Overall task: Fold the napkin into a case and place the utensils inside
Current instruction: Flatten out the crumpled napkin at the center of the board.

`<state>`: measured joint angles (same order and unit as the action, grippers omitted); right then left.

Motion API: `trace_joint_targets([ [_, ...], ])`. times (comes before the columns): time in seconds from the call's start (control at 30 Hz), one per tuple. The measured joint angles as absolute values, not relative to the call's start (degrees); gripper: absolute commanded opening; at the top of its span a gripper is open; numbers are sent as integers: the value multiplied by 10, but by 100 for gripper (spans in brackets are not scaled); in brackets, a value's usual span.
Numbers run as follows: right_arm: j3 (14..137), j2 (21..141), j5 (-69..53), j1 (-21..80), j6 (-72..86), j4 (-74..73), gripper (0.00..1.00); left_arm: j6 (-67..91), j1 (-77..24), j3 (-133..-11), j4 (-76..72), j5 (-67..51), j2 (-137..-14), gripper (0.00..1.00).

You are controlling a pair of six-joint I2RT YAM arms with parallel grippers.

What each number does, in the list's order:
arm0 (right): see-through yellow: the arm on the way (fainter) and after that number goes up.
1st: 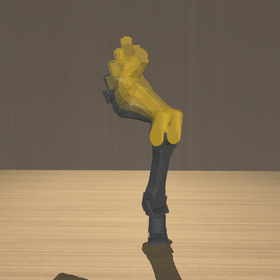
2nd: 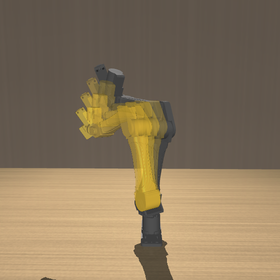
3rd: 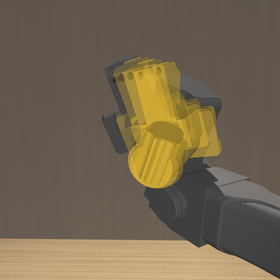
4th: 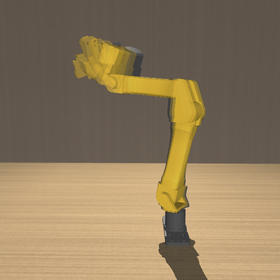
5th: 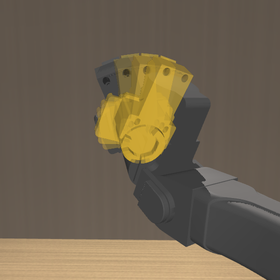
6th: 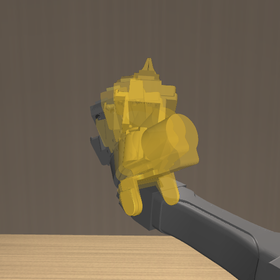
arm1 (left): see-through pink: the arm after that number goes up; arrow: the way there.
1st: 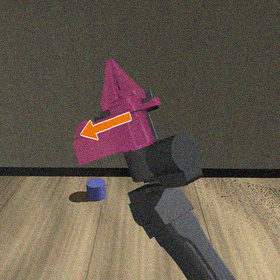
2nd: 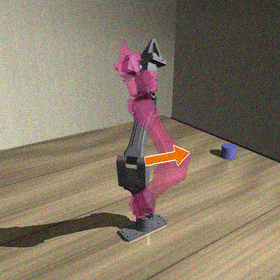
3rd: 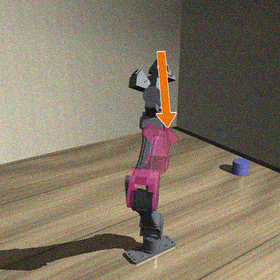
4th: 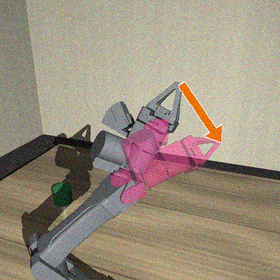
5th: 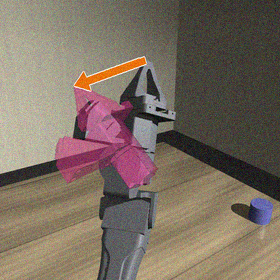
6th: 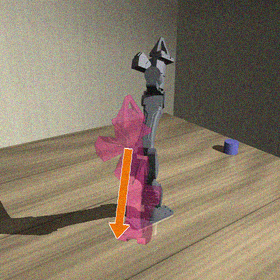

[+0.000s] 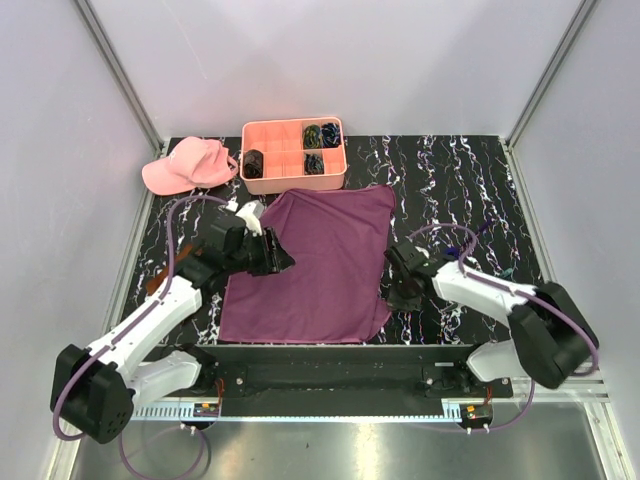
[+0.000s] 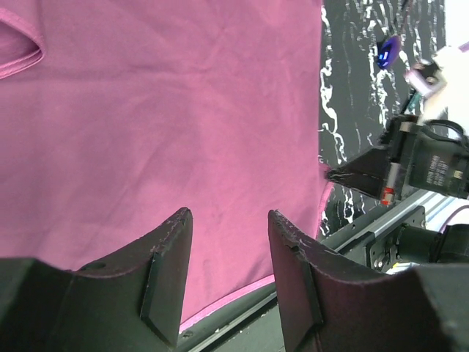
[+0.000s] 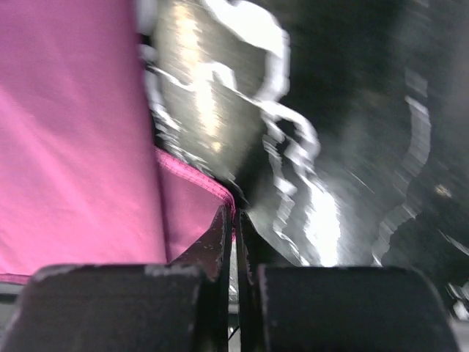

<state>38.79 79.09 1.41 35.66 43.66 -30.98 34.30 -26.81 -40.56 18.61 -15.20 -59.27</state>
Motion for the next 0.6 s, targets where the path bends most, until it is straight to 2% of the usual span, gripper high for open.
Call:
trace_joint_targets([
  [0.07, 388, 755, 35, 357, 461, -355, 0, 343, -261, -406, 193, -152, -592, 48],
  [0.2, 392, 559, 96, 359, 537, -480, 0, 347, -242, -406, 202, -142, -586, 49],
  [0.37, 402, 291, 141, 359, 633, -571, 0, 356, -224, -406, 200, -122, -587, 60],
  [0.43, 402, 249, 141, 359, 654, -596, 0, 360, -214, -412, 204, -116, -602, 63],
  [0.6, 402, 250, 123, 360, 678, -653, 0, 365, -168, -443, 206, -111, -657, 66],
])
